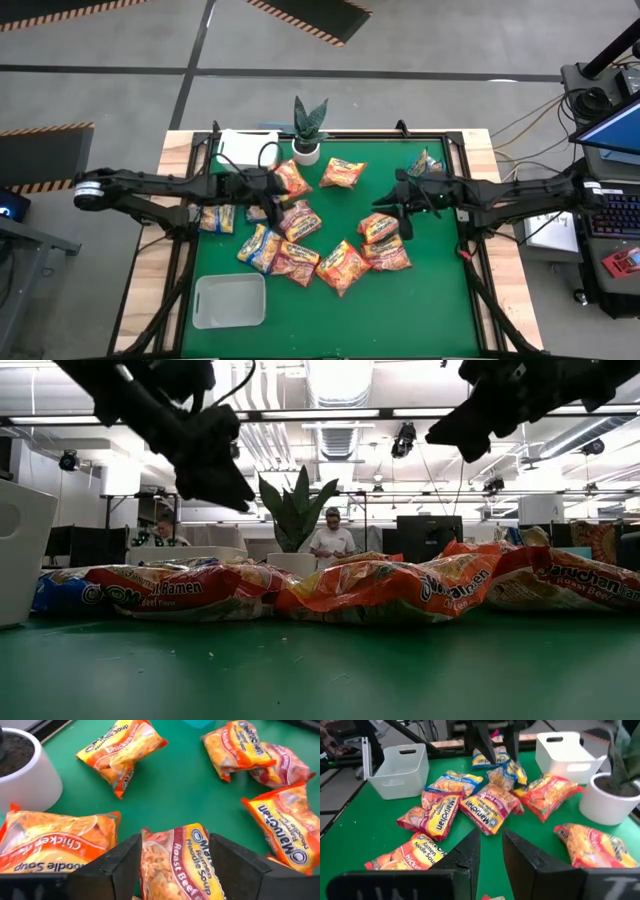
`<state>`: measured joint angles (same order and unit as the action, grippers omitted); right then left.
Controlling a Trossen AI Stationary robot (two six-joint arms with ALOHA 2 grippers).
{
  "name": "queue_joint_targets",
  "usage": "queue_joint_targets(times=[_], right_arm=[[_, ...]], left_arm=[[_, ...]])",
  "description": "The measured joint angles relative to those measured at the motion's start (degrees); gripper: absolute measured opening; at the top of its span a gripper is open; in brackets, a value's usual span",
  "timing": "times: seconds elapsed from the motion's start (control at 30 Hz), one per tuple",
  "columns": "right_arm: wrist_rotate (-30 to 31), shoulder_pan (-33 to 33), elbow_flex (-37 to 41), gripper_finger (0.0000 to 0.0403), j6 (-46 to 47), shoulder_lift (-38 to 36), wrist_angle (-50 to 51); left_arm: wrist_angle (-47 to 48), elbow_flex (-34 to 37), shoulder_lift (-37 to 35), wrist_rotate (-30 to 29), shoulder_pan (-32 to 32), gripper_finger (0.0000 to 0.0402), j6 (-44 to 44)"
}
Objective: Sort Maruchan noodles
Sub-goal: Put the red noodle pack into the white bin
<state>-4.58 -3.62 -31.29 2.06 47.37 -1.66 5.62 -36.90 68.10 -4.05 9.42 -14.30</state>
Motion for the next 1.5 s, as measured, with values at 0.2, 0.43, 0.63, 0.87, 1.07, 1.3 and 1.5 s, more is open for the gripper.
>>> queue_joint_targets(times=[0.2, 0.43, 0.63, 0.87, 1.07, 1.3, 1.5], right_arm=[[-0.1, 0.0, 0.0, 0.0068, -2.6, -2.0, -0.8], [0.0, 0.0, 0.0, 0.0072, -4.3, -3.8, -0.4], [-0.1, 0.0, 0.0, 0.0068, -3.8, -3.6, 0.1], [-0.1, 0.0, 0.0, 0.0064, -4.0, -3.4, 1.4], [0.0, 0.0, 0.0, 0.0064, -4.0, -3.4, 1.4], [0.0, 0.0, 0.0, 0.0064, -4.0, -3.4, 1.4], [0.0, 0.0, 0.0, 0.0066, -4.0, -3.4, 1.4]], left_arm=[[-8.3, 4.6, 0.3, 0.5, 2.0, 0.0204, -2.0], [-13.9, 5.8, 7.3, 2.4, 1.8, 0.0218, -5.0], [-16.6, 5.8, 14.7, 2.8, 1.8, 0.0244, -5.8], [-17.9, 5.8, 19.7, 3.2, 1.6, 0.0244, -7.1], [-20.4, 5.7, 21.9, 4.9, 0.6, 0.0233, -6.8], [-20.6, 5.7, 23.1, 5.0, -0.5, 0.0231, -6.8], [-20.3, 5.5, 23.3, 5.0, -1.6, 0.0231, -6.4]])
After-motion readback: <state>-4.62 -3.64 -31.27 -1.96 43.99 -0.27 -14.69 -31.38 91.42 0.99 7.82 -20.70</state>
